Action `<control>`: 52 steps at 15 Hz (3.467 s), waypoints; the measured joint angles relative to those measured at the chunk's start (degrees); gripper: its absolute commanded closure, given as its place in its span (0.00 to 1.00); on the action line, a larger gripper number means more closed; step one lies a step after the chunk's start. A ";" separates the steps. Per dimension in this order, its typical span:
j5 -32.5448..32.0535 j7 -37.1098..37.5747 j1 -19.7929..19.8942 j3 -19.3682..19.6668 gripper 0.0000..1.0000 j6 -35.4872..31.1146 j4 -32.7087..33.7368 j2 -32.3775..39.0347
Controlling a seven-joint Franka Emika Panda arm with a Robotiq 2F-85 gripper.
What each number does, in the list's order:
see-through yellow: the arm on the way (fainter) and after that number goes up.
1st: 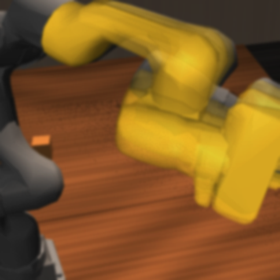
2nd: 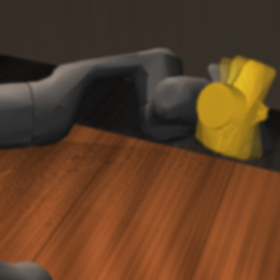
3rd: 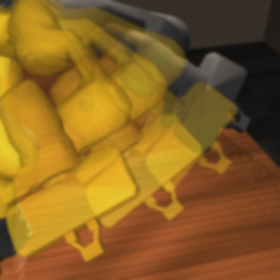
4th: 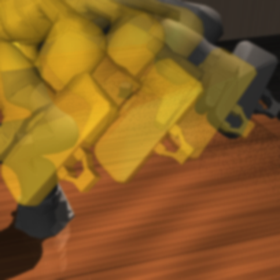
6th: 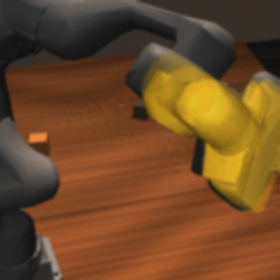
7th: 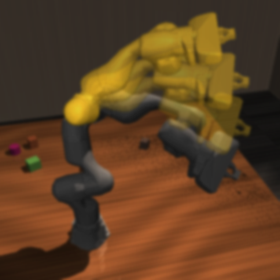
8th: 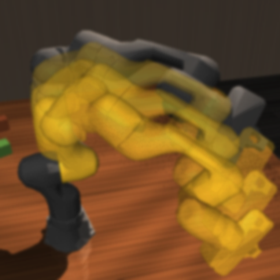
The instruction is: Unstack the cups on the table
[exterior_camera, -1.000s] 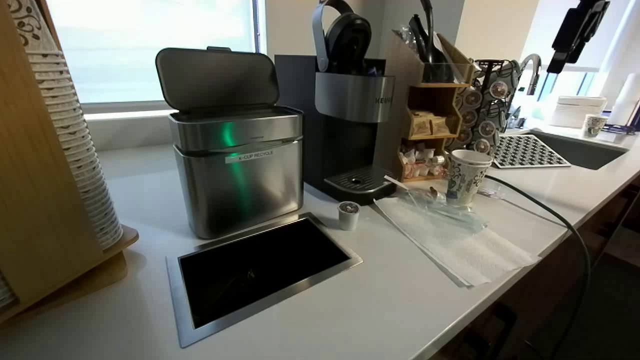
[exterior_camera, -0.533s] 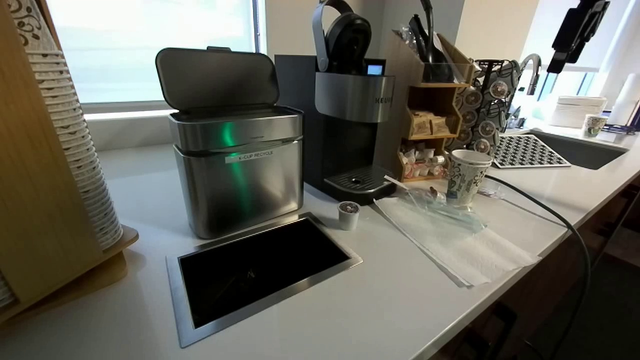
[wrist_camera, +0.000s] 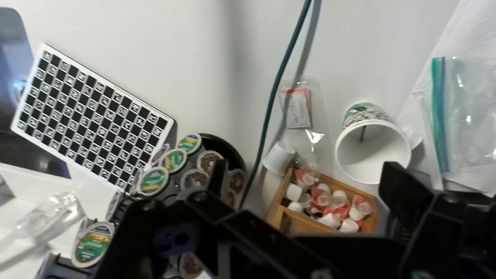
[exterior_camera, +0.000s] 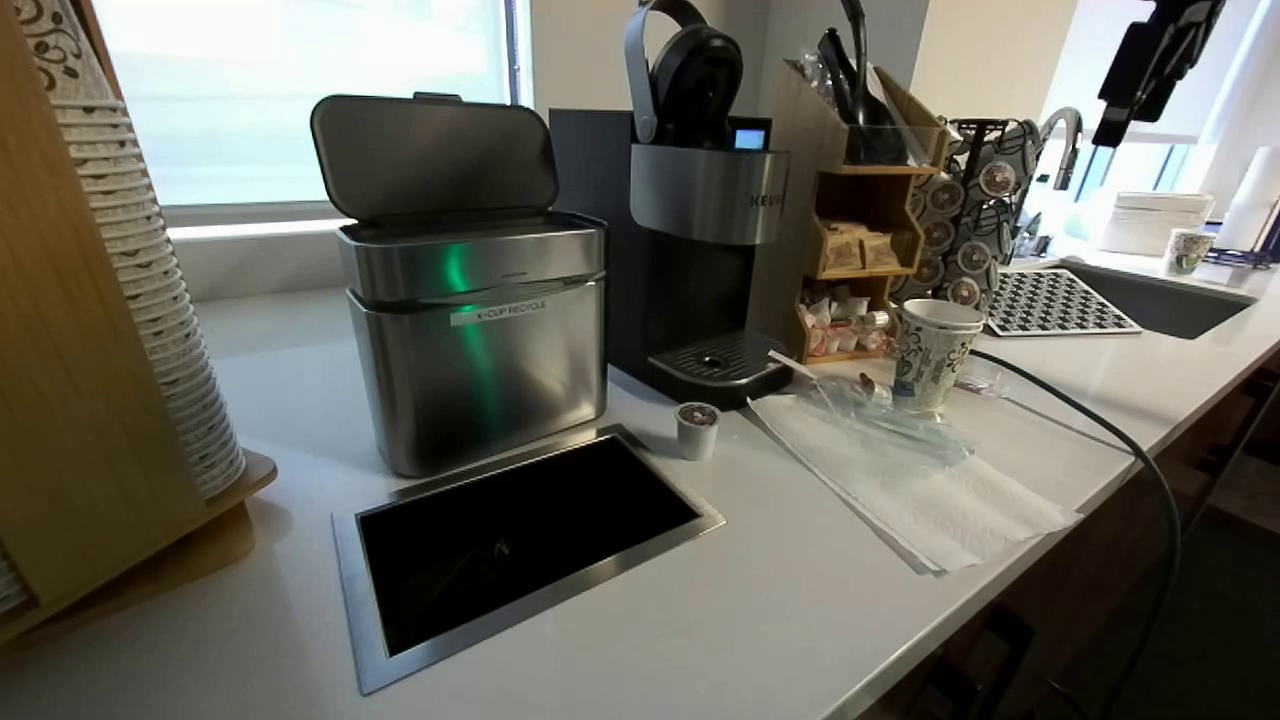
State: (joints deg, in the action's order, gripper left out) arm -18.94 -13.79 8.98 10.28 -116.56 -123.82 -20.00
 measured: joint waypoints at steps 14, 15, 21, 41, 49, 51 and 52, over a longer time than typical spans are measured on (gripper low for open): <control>0.16 22.18 0.92 -3.85 0.00 2.71 -3.52 9.19; 3.48 20.03 0.85 -3.41 0.00 2.71 -3.52 9.85; 20.49 5.65 1.28 1.64 0.00 2.71 -2.21 14.67; 27.74 17.24 1.17 0.44 0.68 -20.40 -5.91 19.24; 27.21 19.37 1.18 0.26 0.99 -20.50 -5.90 20.09; 26.96 19.84 1.20 0.28 0.99 -20.51 -5.87 20.15; 26.89 20.05 1.20 0.28 0.99 -20.51 -5.87 20.15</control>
State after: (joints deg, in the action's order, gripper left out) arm 7.96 6.26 10.18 10.56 -137.08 -129.69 0.15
